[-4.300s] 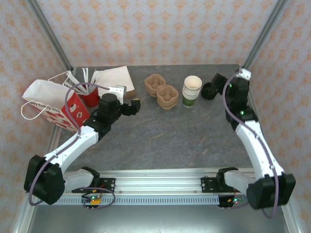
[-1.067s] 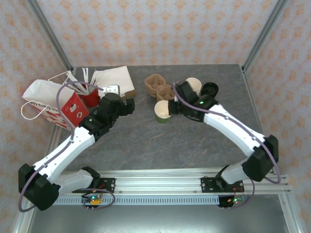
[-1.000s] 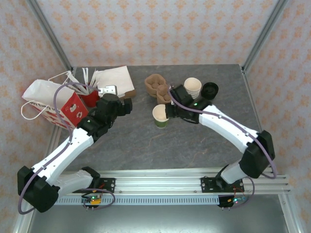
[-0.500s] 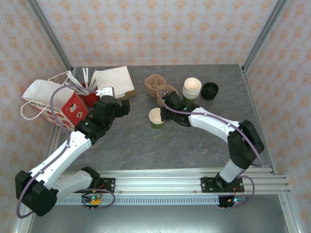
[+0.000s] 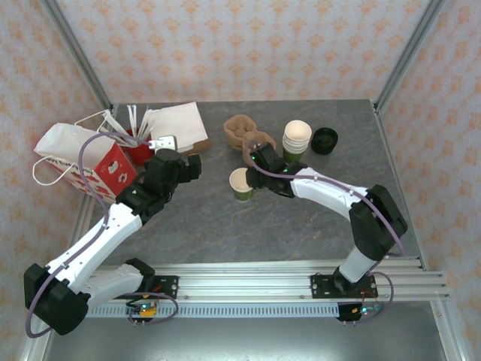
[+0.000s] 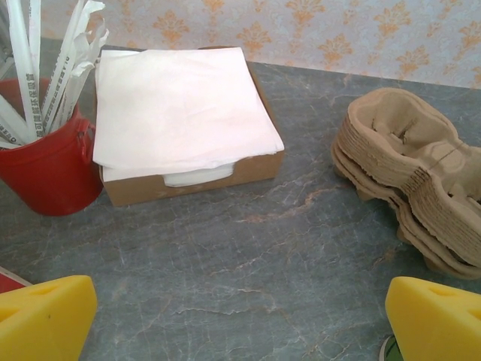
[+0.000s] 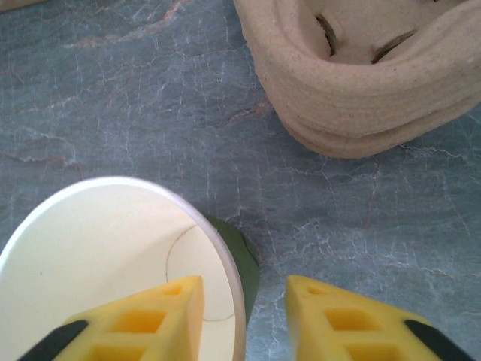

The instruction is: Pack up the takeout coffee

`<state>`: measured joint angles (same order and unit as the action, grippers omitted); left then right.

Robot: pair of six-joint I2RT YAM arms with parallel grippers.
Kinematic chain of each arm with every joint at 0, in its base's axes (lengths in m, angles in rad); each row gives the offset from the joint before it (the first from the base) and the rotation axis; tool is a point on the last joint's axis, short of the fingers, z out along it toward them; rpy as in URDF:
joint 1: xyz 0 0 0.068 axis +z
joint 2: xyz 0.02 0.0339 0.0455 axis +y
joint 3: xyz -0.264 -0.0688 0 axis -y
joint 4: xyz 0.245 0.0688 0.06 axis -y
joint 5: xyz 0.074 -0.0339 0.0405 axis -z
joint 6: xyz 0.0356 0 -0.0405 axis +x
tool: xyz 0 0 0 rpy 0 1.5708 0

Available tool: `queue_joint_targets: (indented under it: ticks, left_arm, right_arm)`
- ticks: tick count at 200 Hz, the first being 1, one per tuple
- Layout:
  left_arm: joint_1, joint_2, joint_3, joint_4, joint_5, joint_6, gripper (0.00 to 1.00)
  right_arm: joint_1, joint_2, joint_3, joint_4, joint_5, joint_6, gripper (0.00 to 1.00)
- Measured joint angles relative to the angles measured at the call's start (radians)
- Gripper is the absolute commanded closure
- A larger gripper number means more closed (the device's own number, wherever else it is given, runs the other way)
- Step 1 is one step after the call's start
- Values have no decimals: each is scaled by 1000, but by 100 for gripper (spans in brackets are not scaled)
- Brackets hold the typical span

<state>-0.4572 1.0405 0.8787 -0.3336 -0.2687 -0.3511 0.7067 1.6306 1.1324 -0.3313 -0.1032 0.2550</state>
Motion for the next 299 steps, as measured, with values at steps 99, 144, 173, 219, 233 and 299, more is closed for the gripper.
queue_joint_targets:
  ticks: [99, 144, 173, 219, 233, 299]
  left_arm:
    - [-93, 78, 51, 70, 298, 4, 2]
    - [-124, 120, 125, 77, 336, 12, 4]
    - [-137, 148, 155, 76, 348, 19, 4]
    - [-145, 160, 163, 76, 351, 20, 4]
    - [-145, 160, 163, 76, 351, 20, 4]
    - [-145, 161, 163, 76, 343, 19, 4]
  right_arm:
    - [-374, -424, 88, -135, 130, -23, 41]
    - [-684, -249, 155, -166, 96, -19, 42]
    - [-756, -30, 275, -196, 68, -20, 44]
    - [-762, 240, 434, -246, 57, -42, 49]
    - [-762, 293, 460, -258, 58, -50, 50]
    - [-762, 366, 489, -293, 28, -84, 52]
